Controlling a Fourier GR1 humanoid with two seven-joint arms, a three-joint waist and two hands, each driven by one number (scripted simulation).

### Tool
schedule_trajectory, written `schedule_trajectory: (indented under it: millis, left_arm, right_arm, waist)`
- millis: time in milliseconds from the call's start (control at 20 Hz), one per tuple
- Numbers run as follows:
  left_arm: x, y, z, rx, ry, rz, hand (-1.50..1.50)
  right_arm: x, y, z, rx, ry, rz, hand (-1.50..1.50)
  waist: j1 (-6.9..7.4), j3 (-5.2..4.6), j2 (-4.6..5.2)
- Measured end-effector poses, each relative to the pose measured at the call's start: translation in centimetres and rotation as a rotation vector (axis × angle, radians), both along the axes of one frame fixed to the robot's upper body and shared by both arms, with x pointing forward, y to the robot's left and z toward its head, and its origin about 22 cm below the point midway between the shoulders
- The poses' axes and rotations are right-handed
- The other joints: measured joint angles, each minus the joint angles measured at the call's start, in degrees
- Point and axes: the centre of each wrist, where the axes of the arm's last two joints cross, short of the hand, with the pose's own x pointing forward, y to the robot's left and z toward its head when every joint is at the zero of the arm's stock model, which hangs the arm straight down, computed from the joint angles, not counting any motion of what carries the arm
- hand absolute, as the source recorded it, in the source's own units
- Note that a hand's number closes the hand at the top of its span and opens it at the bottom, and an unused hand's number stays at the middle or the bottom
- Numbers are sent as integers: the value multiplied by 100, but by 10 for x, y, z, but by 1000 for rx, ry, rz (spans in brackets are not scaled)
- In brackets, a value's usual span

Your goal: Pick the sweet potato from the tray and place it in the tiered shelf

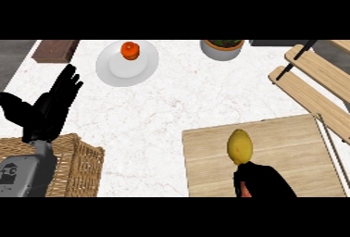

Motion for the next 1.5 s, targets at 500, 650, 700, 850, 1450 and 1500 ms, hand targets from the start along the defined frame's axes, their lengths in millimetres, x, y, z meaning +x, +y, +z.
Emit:
schedule_trajectory:
  millis: [500,650,700,850,1450,1500]
  left_arm:
    - [-3,0,2,-6,6,20,0]
    - [-3,-1,-1,-2,7,24,0]
    - [-5,-3,-2,-4,9,23,0]
    - [-5,3,0,-2,4,23,0]
    - [-1,-4,3,4,-8,17,0]
    - [-2,-2,1,7,-7,17,0]
  right_arm:
    - [-73,4,32,334,-188,148,150]
    - [-79,0,62,469,-292,110,150]
    - [-79,-2,66,490,-317,90,150]
    - [-77,-8,73,514,-393,38,150]
    - [-31,-51,118,368,-659,-179,150]
    - [-28,-55,122,356,-674,-200,150]
  waist:
    - [-128,42,40]
    - [-147,45,47]
    - [-140,44,46]
    - [-143,46,50]
    - [-86,38,76]
    - [-88,37,76]
